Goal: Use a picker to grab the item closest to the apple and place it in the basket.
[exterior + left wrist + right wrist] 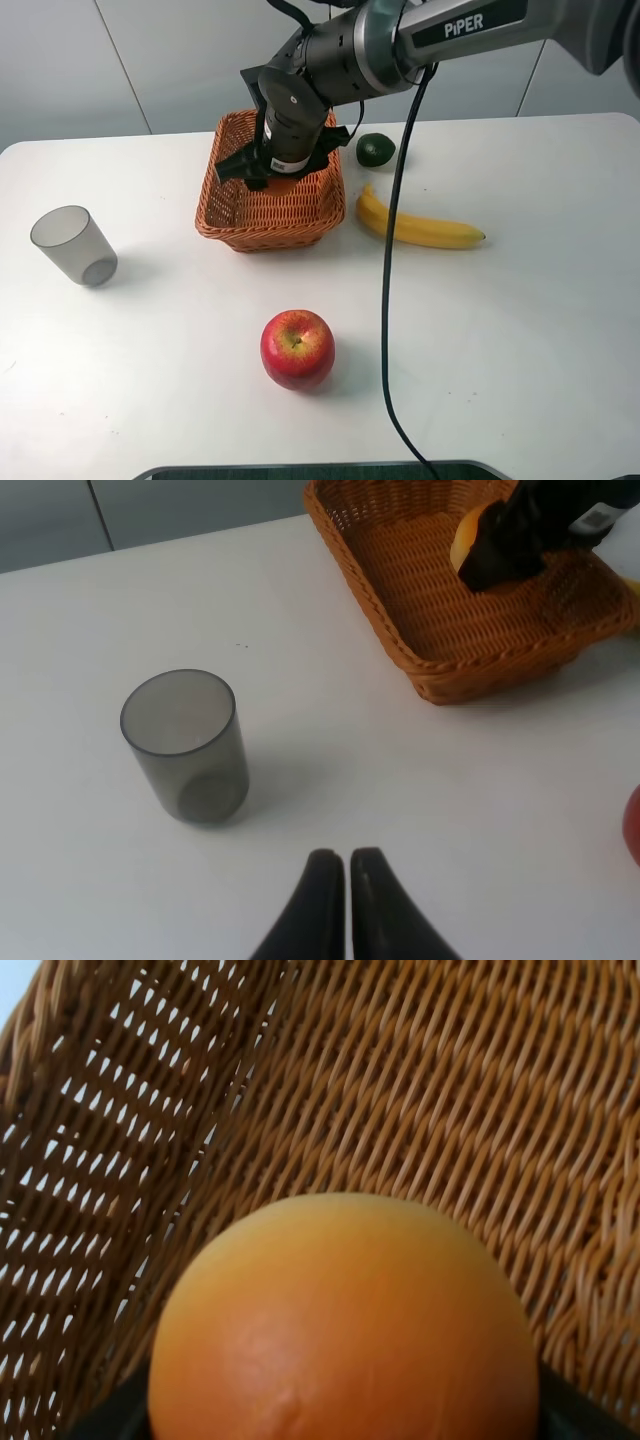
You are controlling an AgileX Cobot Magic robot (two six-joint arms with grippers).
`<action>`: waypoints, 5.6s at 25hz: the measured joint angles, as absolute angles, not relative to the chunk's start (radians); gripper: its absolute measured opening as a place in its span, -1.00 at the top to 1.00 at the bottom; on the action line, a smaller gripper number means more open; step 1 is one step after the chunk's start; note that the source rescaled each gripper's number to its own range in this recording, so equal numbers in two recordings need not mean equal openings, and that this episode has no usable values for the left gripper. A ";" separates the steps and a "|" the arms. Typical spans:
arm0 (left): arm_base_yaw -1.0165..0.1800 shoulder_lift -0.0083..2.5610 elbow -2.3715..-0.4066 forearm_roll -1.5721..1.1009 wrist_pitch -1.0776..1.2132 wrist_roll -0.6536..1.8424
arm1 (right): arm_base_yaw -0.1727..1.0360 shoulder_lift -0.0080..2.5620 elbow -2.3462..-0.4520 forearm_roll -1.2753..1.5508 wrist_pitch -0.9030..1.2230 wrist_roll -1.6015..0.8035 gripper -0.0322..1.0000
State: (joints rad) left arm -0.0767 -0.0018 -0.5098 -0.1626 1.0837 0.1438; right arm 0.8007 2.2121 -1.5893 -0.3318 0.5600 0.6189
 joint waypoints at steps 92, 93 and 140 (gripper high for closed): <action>-0.077 -0.002 -0.510 -0.163 1.084 0.144 | 0.260 -0.001 -0.513 -0.037 1.097 0.064 -1.00; -0.077 -0.002 -0.510 -0.163 1.084 0.144 | 0.258 -0.001 -0.513 -0.035 1.097 0.062 -1.00; -0.077 -0.002 -0.510 -0.163 1.084 0.144 | -0.003 -0.001 -0.513 0.018 1.097 -0.008 -1.00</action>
